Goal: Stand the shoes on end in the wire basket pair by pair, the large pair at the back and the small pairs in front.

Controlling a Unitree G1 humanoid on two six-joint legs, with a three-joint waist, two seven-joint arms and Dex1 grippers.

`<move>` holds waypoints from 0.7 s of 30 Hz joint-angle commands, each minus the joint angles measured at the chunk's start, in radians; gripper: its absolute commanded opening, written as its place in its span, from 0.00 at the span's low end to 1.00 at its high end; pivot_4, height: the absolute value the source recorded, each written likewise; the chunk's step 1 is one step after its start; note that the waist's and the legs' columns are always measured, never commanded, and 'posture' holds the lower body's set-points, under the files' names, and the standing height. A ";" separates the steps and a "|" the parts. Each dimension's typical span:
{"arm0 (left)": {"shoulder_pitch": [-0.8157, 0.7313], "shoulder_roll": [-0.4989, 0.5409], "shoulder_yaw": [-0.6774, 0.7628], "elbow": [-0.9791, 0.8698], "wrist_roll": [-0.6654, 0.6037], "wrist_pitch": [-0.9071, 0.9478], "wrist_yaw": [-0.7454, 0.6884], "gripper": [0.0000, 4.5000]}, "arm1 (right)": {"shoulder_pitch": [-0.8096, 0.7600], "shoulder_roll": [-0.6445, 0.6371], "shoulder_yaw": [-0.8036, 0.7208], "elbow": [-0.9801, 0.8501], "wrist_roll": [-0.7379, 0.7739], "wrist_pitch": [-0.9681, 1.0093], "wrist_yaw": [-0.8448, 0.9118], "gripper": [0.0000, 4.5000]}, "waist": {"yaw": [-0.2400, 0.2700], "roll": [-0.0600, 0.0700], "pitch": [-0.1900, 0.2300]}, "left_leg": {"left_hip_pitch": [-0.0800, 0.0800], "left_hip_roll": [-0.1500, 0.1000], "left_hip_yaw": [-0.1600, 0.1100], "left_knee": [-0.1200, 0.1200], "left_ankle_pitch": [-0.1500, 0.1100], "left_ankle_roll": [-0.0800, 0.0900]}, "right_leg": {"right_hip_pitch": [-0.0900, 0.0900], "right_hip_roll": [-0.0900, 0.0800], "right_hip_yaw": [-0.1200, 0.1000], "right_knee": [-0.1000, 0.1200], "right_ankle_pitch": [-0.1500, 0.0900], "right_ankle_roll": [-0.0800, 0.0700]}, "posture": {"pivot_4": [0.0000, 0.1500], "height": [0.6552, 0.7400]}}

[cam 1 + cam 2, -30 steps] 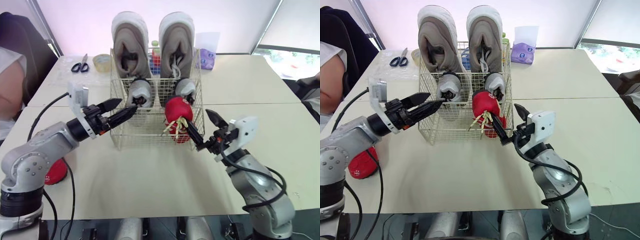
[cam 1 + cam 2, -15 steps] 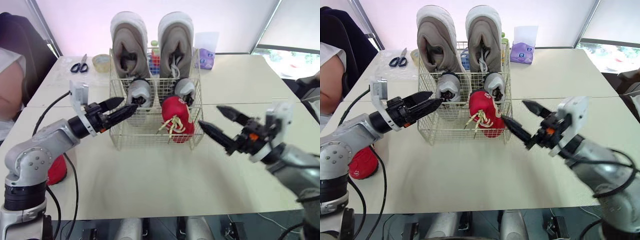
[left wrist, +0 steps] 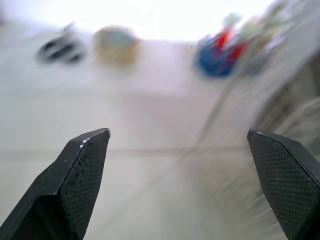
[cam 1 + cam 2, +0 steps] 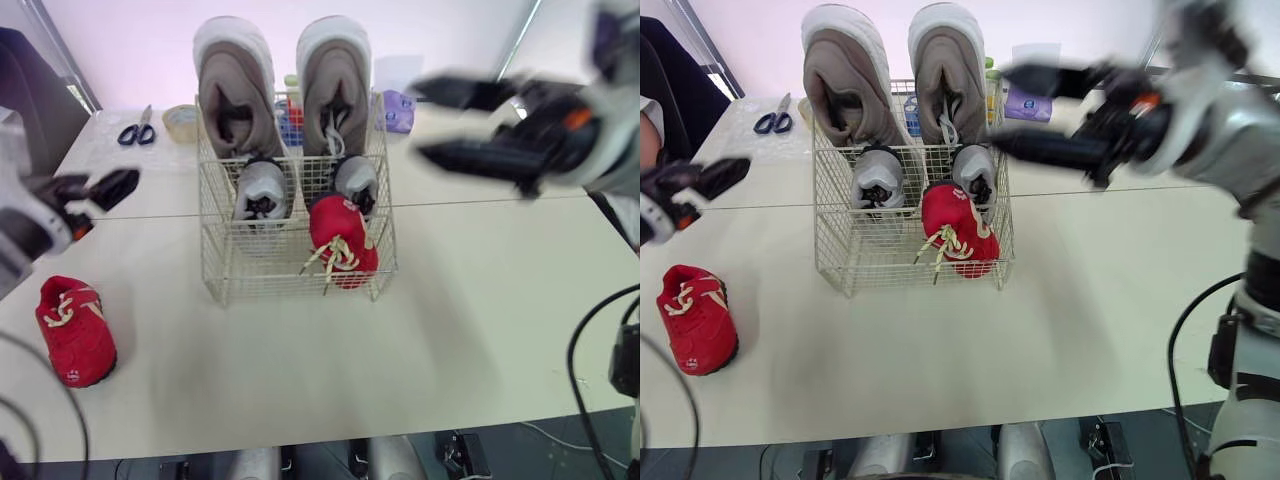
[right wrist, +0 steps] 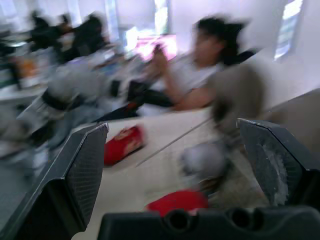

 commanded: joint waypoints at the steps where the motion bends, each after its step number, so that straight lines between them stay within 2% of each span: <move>1: 0.178 0.043 0.194 -0.047 0.006 0.173 0.008 1.00 | -0.027 -0.033 0.049 0.004 -0.118 -0.095 0.225 0.99 | 0.002 -0.001 0.000 | 0.000 0.000 0.000 0.001 -0.001 0.000 | 0.000 0.000 0.000 -0.001 0.000 0.000 | 1.00 1.00; 5: 0.293 0.022 0.282 -0.058 0.047 0.241 0.023 1.00 | -0.038 0.002 0.084 0.033 -0.194 -0.149 0.308 0.99 | 0.014 -0.001 0.000 | 0.001 0.001 -0.004 0.002 -0.008 0.000 | 0.001 0.000 -0.004 -0.011 -0.001 -0.006 | 1.00 1.00; 9: 0.340 -0.015 0.296 -0.066 0.075 0.299 0.041 1.00 | -0.026 0.046 0.077 0.039 -0.218 -0.177 0.342 0.99 | 0.017 0.000 -0.001 | 0.002 0.002 -0.004 0.000 -0.007 -0.003 | 0.000 -0.001 -0.004 -0.012 0.002 -0.010 | 1.00 1.00; 13: 0.279 -0.061 0.244 -0.042 0.092 0.326 0.087 1.00 | -0.002 0.060 0.070 0.035 -0.249 -0.190 0.350 0.99 | 0.028 -0.001 -0.001 | 0.002 0.003 -0.003 -0.009 -0.003 -0.009 | -0.004 -0.001 -0.004 -0.012 0.004 -0.013 | 1.00 1.00; 16: 0.212 -0.082 0.188 0.005 0.149 0.345 0.116 1.00 | 0.008 0.045 0.043 0.016 -0.234 -0.166 0.341 0.99 | 0.027 -0.001 -0.002 | 0.001 0.003 -0.003 -0.013 0.002 -0.017 | -0.005 -0.001 -0.004 -0.012 0.005 -0.014 | 1.00 1.00; 21: 0.076 -0.115 0.051 0.127 0.260 0.346 0.110 1.00 | 0.055 0.010 0.013 -0.027 -0.241 -0.151 0.314 0.99 | 0.024 -0.001 -0.002 | 0.001 0.004 0.000 -0.014 0.003 -0.018 | -0.005 -0.001 -0.005 -0.011 0.005 -0.015 | 1.00 1.00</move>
